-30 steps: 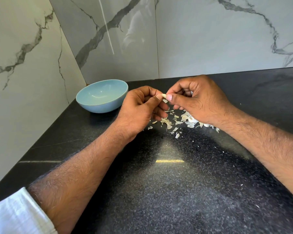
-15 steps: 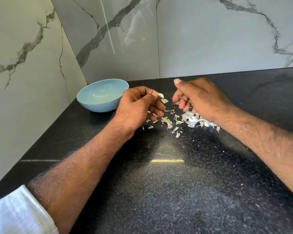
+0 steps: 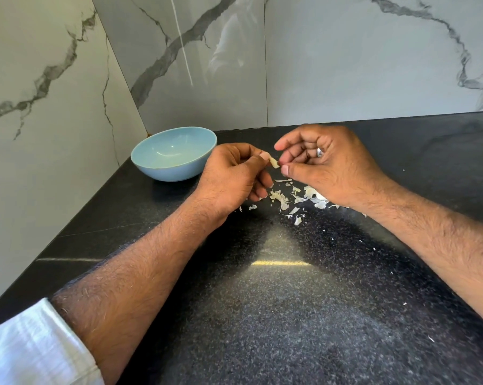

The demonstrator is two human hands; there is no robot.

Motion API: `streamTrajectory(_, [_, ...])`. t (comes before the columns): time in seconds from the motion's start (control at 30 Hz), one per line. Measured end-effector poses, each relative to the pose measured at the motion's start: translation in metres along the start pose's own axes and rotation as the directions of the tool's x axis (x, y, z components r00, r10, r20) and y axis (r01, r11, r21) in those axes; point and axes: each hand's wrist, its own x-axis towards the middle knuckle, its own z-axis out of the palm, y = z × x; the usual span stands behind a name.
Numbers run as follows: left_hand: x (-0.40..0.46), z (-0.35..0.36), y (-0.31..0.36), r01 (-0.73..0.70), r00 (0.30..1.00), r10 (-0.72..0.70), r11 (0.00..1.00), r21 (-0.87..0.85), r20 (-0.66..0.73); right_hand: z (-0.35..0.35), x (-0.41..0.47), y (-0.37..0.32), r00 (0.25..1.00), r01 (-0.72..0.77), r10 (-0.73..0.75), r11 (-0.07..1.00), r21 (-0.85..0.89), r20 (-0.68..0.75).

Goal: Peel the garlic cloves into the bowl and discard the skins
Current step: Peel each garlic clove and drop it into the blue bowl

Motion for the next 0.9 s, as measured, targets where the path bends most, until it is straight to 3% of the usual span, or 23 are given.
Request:
streamTrajectory(0.2, [0.000, 0.000, -0.001, -0.002, 0.999, 0.004, 0.998, 0.055, -0.039, 0.004, -0.003, -0.001, 0.999, 0.030, -0.030, 1.000, 0.002, 0.023])
streamTrajectory(0.4, [-0.001, 0.000, 0.000, -0.012, 1.000, 0.010, 0.998, 0.058, 0.030, 0.005, -0.001, 0.004, 1.000, -0.010, 0.010, 0.999, -0.036, -0.017])
streamTrajectory(0.57, [-0.002, 0.000, 0.003, -0.003, 0.999, 0.002, 0.999, 0.041, 0.040, 0.001, 0.005, 0.007, 0.986, -0.164, 0.160, 0.964, 0.210, 0.035])
streamTrajectory(0.7, [-0.001, -0.004, 0.007, 0.024, 1.000, -0.024, 0.999, 0.022, -0.013, 0.001, 0.004, 0.003, 0.947, -0.320, 0.294, 0.859, 0.399, 0.127])
streamTrajectory(0.9, [0.001, -0.008, 0.004, -0.003, 0.999, 0.007, 0.996, 0.090, -0.049, -0.006, 0.006, 0.002, 0.924, -0.382, 0.329, 0.788, 0.483, 0.194])
